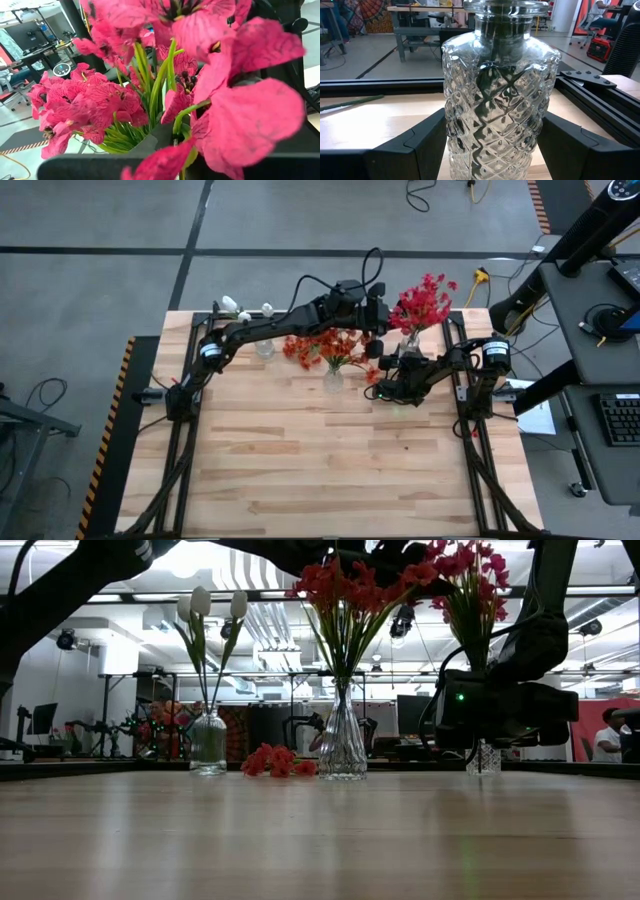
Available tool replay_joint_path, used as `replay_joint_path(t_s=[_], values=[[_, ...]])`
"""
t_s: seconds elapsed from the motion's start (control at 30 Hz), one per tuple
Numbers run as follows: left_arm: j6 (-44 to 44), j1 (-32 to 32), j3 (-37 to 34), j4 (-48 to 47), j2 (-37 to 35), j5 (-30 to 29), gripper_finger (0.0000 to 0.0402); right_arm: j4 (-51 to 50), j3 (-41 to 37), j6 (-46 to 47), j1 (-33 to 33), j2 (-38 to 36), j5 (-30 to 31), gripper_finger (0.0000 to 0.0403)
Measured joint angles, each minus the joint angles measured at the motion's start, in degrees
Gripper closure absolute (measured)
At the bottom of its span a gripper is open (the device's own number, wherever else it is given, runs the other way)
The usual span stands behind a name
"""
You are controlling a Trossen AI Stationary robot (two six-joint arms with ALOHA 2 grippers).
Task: Sort flowers into vase by color
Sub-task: Put the red flowers into the top right transparent vase
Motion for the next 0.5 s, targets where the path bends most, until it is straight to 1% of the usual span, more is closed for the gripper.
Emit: replay_joint_path(t_s=[0.5], values=[[0.00,0.28,-0.80,0.46,0.02,-0.02,0.0399,0.09,0.02,-0.42,0.00,-0.02,-0.07,0.0140]])
